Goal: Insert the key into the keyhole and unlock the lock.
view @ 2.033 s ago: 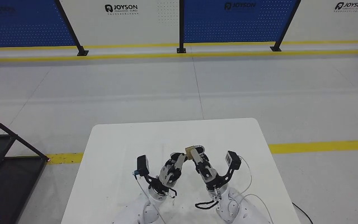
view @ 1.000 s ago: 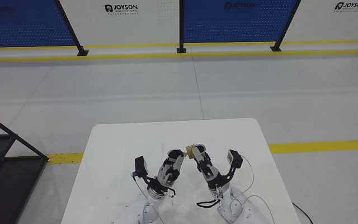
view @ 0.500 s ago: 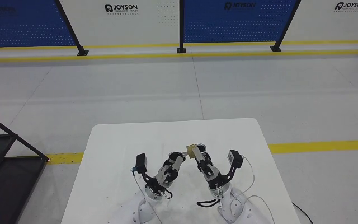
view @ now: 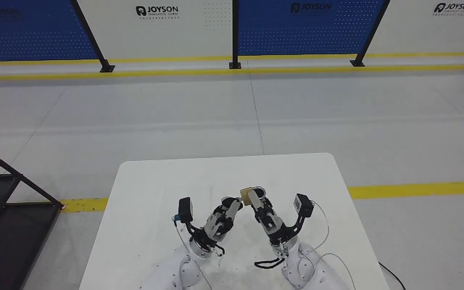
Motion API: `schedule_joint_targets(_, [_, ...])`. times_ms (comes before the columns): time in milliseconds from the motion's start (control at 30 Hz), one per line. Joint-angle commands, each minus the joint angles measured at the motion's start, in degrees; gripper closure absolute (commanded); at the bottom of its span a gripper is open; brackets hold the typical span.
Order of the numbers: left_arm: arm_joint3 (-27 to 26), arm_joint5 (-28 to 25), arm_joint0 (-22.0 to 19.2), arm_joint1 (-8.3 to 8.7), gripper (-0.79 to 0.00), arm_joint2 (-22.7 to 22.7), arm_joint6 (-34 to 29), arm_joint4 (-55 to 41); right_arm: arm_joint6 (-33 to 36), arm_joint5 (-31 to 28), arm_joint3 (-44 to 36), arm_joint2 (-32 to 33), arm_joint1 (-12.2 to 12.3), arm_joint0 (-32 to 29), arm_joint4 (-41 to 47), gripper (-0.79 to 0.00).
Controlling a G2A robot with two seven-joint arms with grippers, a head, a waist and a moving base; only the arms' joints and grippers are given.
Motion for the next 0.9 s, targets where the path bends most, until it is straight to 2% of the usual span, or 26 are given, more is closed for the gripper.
schedule_joint_targets(0, [0.0, 0.4, 0.0, -0.03, 0.000, -0.1, 0.6, 0.7, 0.2, 0.1, -0.1, 0.1, 0.0, -0.1, -0.1, 0.000])
schedule_joint_targets(233, [0.3, 5.2, 0.2, -0.31, 0.000, 0.1, 4.3, 5.5, 1.1, 0.6, -0.3, 0.4, -0.1, -0.3, -0.6, 0.000])
schedule_joint_targets(867, [3.5, 13.9, -1.1, -0.91, 0.000, 1.6, 14.4, 14.5, 2.9, 1.7, -0.8, 1.1, -0.3, -1.0, -0.5, 0.000])
